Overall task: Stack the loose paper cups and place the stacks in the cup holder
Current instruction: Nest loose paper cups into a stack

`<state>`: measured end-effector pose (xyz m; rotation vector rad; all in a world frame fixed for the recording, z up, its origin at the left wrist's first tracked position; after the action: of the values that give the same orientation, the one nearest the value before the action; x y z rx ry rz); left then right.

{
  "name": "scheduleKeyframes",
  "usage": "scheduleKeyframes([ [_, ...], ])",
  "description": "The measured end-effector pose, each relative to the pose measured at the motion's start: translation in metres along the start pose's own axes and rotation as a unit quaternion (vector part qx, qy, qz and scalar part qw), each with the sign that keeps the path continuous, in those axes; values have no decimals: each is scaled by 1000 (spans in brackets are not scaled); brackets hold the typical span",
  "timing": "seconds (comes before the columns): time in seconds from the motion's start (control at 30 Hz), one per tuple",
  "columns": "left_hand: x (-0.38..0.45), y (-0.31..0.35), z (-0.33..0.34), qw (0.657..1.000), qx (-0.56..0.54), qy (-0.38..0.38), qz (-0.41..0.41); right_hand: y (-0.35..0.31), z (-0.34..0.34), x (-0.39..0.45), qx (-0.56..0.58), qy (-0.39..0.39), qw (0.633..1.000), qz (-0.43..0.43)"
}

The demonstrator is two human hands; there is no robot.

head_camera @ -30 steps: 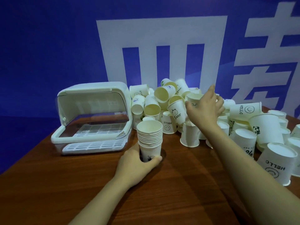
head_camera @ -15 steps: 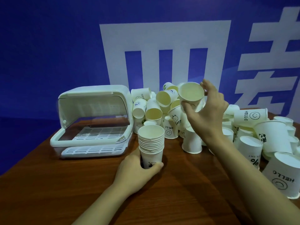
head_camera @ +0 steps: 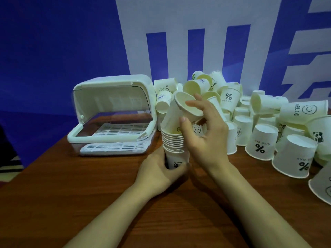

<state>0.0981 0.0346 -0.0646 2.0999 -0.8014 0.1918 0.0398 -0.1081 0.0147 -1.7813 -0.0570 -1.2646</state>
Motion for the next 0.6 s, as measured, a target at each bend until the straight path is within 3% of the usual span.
scheduleKeyframes([
  [0.23,3,2,5,999,31,-8,17,4,-5,2,-52,-25,997,-60],
  [0.4,9,12,18,999,36,-27,27,19,-4,-2,-98,-82,992,-11],
  [0.6,25,6,17,997,-11,-47,59,36,-11,-5,-130,-84,986,56],
])
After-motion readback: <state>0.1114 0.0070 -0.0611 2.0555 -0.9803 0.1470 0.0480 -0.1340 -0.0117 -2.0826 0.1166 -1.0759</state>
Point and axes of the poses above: each hand's wrist, its own x-axis towards the middle knuckle, its own z-axis out of the palm, y = z × x, the point moved 3 cm from there along x, towards the middle knuckle, and after that the axes turned 8 degrees about z, right-handed, at the moved point
